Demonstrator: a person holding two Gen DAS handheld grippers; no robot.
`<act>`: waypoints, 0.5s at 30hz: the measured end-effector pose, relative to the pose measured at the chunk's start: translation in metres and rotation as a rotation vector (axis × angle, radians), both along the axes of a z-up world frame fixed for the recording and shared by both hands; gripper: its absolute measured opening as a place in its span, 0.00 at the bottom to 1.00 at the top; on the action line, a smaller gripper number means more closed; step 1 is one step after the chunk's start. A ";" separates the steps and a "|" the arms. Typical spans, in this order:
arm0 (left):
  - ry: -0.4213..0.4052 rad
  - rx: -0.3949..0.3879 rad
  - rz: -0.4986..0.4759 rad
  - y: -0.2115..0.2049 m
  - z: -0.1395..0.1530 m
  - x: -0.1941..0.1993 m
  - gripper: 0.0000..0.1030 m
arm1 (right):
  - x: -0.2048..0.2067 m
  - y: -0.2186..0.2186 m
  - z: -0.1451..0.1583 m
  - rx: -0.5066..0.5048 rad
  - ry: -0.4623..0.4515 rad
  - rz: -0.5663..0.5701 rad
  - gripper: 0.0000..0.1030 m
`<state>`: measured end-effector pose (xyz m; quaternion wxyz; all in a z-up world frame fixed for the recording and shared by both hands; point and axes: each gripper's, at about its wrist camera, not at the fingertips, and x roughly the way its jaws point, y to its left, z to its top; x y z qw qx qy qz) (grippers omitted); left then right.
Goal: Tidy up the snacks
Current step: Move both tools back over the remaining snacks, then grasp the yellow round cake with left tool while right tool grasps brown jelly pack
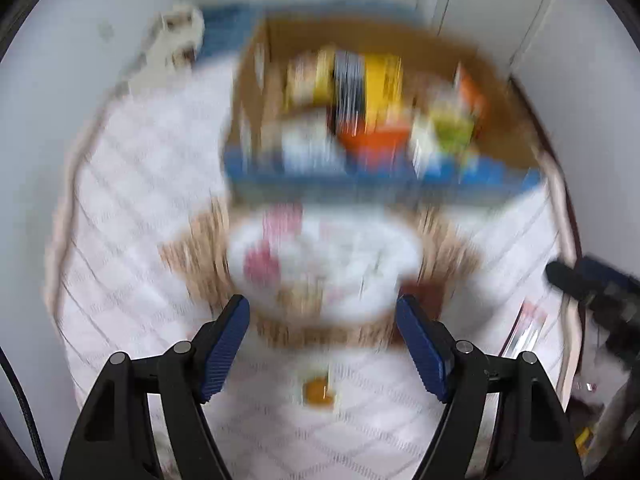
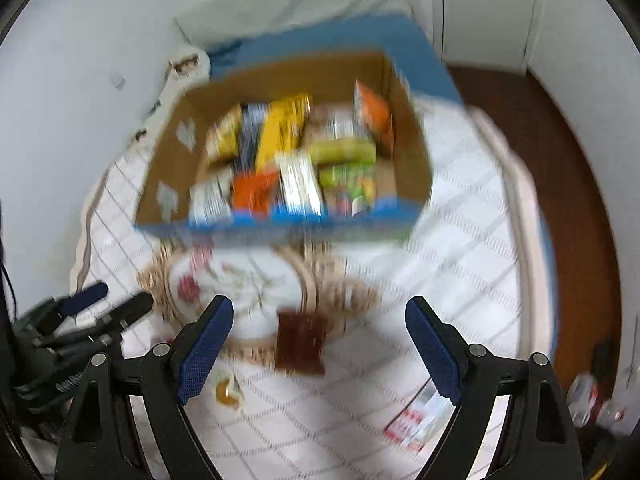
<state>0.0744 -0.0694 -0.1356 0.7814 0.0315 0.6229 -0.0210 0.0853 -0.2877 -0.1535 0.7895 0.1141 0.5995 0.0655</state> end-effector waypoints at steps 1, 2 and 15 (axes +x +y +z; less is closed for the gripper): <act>0.068 0.000 -0.001 0.004 -0.022 -0.008 0.72 | -0.004 0.000 -0.013 0.003 0.026 -0.006 0.87; 0.117 0.005 -0.002 0.007 -0.039 -0.014 0.73 | -0.006 0.000 -0.023 0.007 0.045 -0.010 0.88; 0.475 -0.046 0.081 0.026 -0.189 -0.039 0.61 | 0.001 0.035 -0.136 0.059 0.249 0.001 0.86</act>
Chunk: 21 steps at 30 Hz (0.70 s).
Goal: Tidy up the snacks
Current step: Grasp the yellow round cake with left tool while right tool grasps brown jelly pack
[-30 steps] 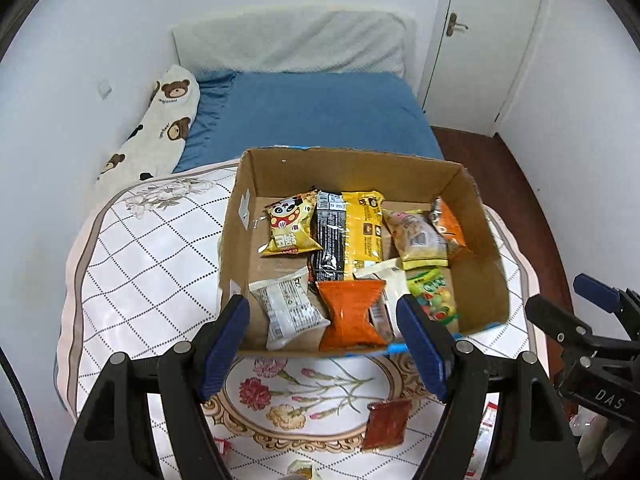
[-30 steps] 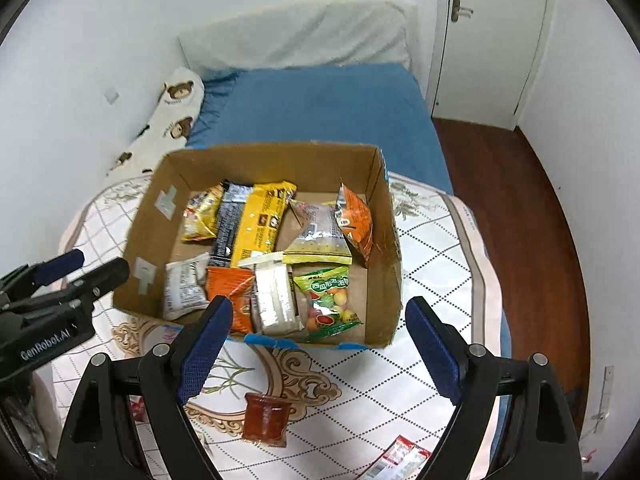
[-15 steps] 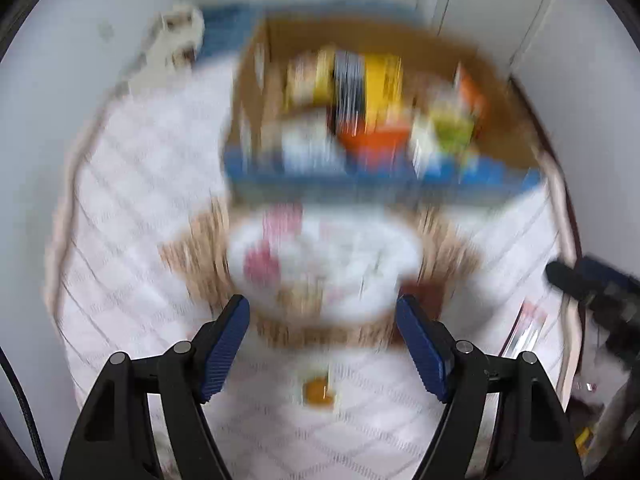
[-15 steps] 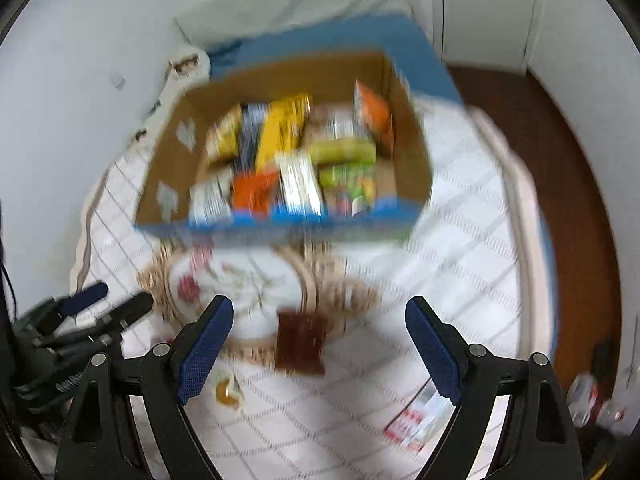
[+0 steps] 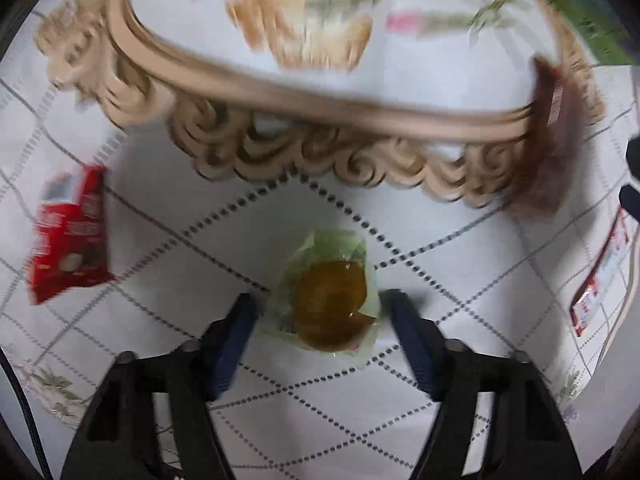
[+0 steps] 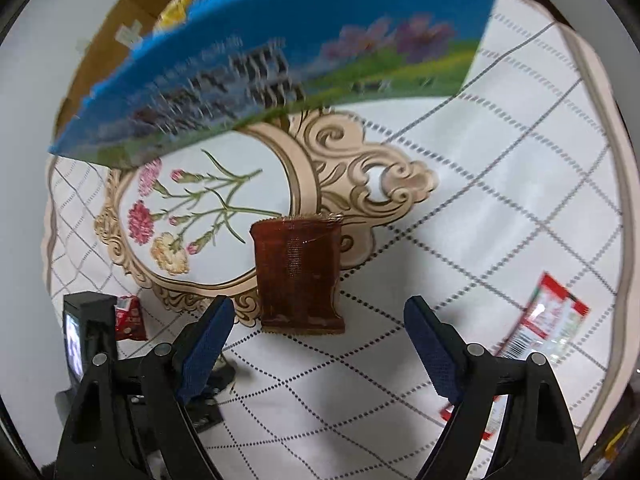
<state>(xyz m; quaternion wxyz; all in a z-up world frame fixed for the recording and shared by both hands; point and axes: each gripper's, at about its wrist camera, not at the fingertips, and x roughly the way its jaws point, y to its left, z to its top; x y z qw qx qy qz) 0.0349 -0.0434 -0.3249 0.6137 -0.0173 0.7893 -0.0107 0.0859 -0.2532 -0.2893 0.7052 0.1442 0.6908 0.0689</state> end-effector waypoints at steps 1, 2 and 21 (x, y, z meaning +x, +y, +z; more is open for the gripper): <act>-0.009 0.002 -0.001 0.000 -0.002 -0.001 0.61 | 0.002 0.003 -0.005 0.001 0.010 0.000 0.85; -0.019 0.007 -0.006 -0.001 -0.002 -0.002 0.59 | 0.005 0.007 -0.012 0.003 0.021 0.003 0.85; -0.208 -0.006 -0.005 -0.008 0.078 -0.001 0.35 | -0.010 0.038 -0.008 -0.085 -0.044 0.092 0.57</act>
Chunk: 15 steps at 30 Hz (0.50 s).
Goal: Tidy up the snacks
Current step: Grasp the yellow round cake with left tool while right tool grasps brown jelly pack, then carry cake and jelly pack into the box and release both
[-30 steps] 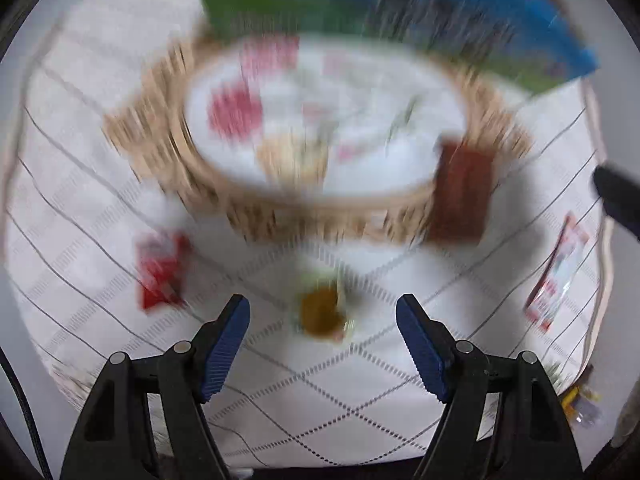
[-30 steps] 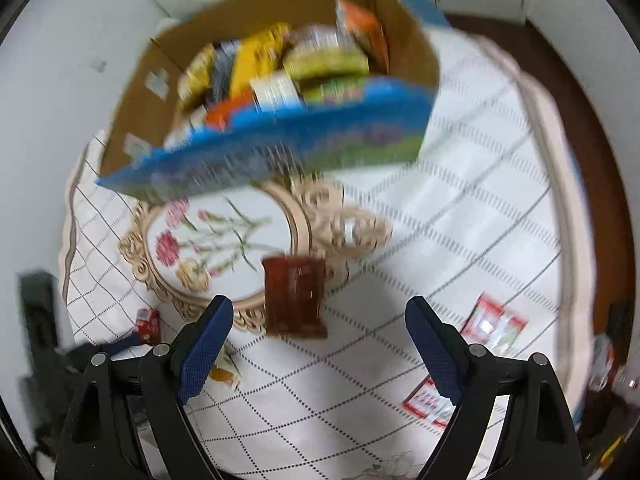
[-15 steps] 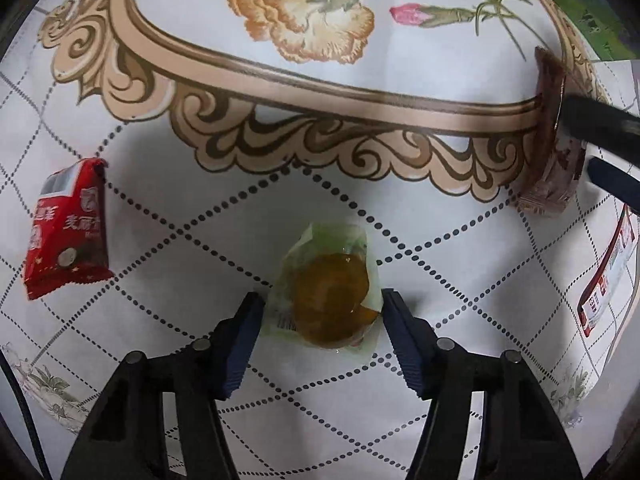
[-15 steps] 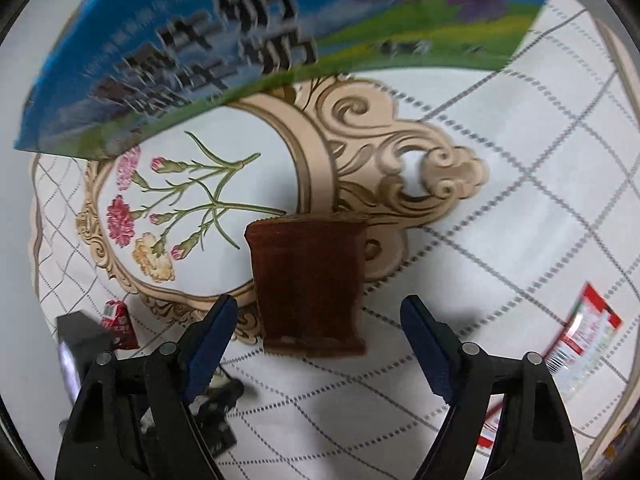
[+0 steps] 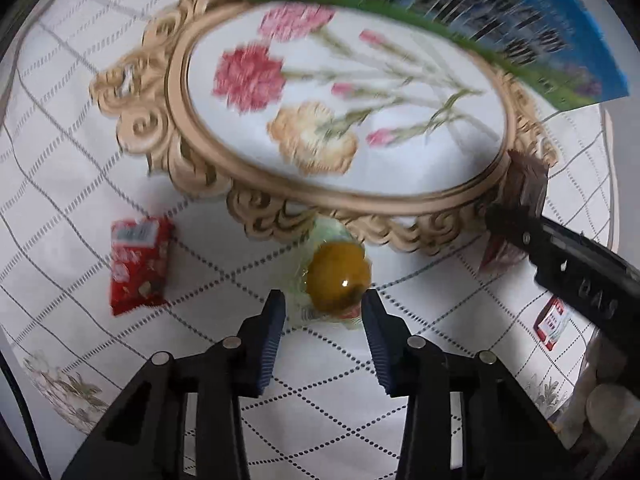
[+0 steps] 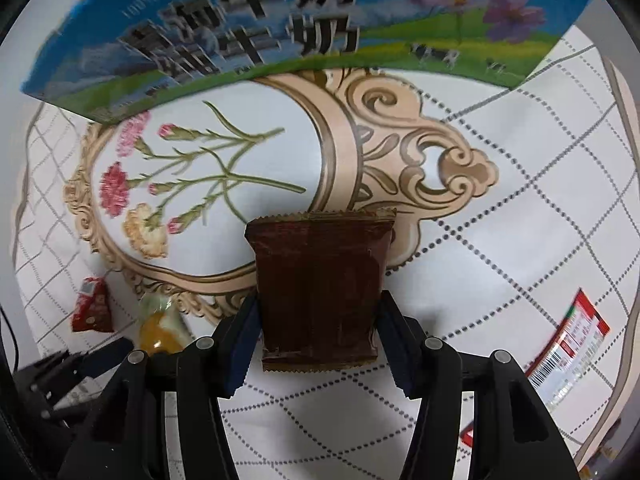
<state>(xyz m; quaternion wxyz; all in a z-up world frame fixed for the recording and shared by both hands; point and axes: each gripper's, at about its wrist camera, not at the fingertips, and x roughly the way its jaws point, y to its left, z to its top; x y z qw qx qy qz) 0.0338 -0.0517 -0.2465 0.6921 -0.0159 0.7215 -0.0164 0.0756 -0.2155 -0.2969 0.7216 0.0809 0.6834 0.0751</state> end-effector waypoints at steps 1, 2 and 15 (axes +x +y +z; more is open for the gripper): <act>-0.014 0.008 -0.014 -0.003 0.003 0.002 0.35 | -0.001 -0.002 0.006 0.007 -0.009 -0.005 0.57; -0.013 0.009 -0.025 -0.005 0.003 0.005 0.35 | -0.001 -0.004 0.009 0.014 -0.012 -0.007 0.57; 0.178 -0.159 0.070 0.022 -0.055 0.003 0.49 | -0.004 -0.041 0.004 0.040 0.018 -0.076 0.57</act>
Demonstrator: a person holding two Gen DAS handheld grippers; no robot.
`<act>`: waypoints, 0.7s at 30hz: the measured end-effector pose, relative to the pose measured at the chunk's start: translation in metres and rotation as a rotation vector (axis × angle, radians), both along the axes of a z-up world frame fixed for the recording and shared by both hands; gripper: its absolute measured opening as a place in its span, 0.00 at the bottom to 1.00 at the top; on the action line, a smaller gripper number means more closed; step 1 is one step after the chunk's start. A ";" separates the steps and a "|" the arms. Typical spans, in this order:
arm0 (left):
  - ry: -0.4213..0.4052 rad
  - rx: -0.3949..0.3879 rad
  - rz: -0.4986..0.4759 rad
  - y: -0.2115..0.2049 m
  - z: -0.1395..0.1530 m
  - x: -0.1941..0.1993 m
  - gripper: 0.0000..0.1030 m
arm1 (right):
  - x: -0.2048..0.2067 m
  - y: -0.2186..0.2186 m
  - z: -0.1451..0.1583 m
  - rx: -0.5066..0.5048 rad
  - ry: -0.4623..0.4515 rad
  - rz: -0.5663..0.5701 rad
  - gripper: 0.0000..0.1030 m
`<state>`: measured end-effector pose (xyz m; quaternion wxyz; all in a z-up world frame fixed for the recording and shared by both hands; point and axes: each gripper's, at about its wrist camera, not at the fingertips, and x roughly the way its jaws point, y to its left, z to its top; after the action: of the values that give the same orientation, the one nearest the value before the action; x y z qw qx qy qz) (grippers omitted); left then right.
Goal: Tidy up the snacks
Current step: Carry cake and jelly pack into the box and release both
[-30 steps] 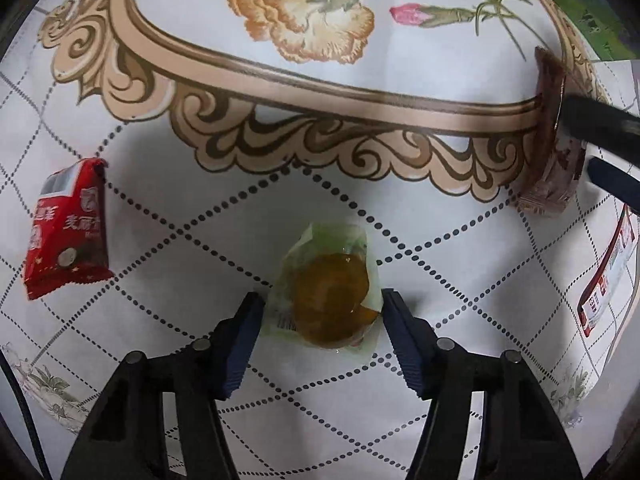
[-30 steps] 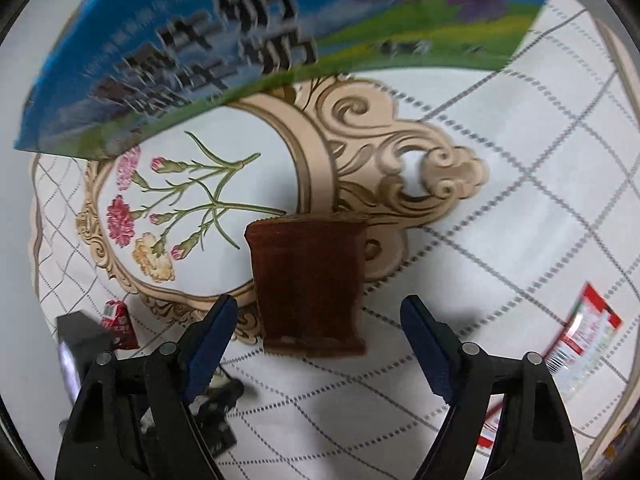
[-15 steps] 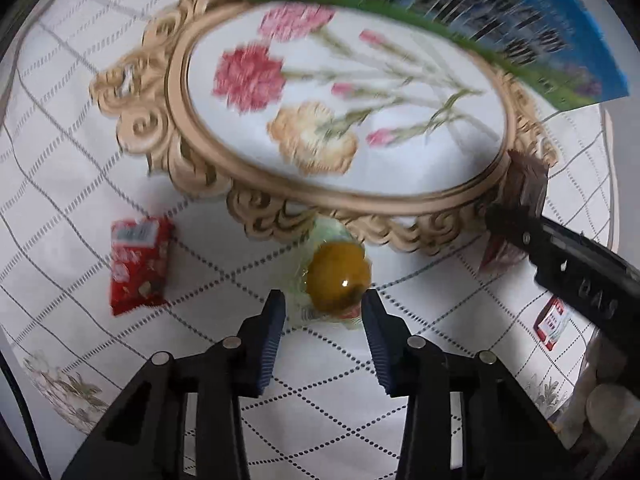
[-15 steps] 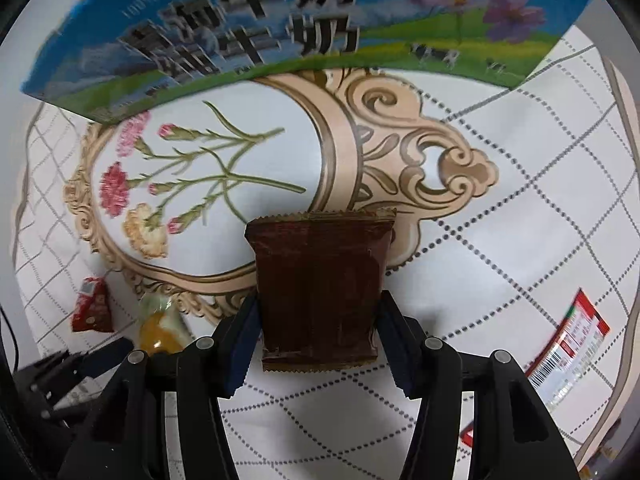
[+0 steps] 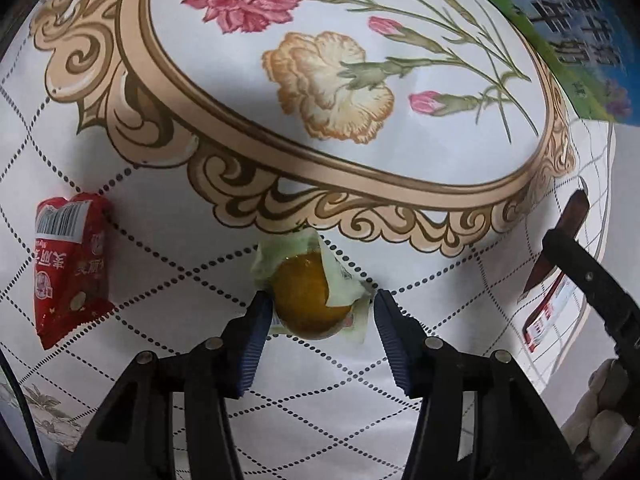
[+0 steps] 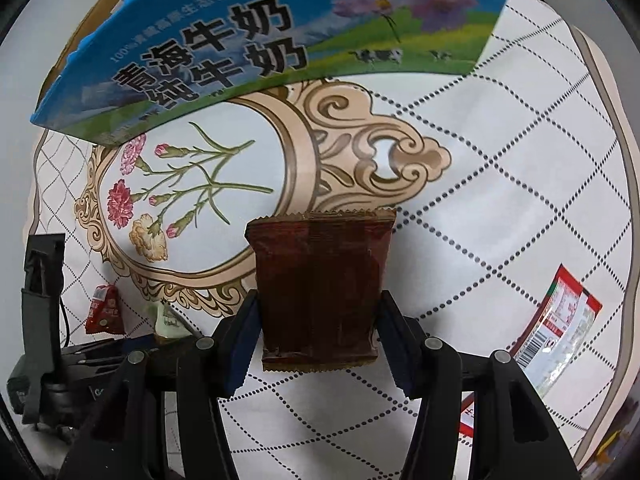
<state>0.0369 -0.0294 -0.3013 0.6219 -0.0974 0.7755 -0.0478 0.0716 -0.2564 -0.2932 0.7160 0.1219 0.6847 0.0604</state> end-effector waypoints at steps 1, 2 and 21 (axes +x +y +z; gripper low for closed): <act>-0.011 0.007 -0.005 -0.002 0.000 -0.002 0.49 | -0.001 0.000 -0.001 0.001 0.001 -0.002 0.57; -0.025 0.020 -0.004 -0.004 0.000 -0.003 0.49 | -0.001 0.001 -0.002 0.001 0.003 -0.001 0.57; -0.208 0.050 -0.077 -0.054 0.088 0.010 0.44 | -0.009 0.019 0.038 0.042 -0.064 0.044 0.57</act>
<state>0.0472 -0.0829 -0.2132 0.6990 -0.0465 0.7108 -0.0624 0.0624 -0.2372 -0.2550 0.7332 0.1198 0.6626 0.0944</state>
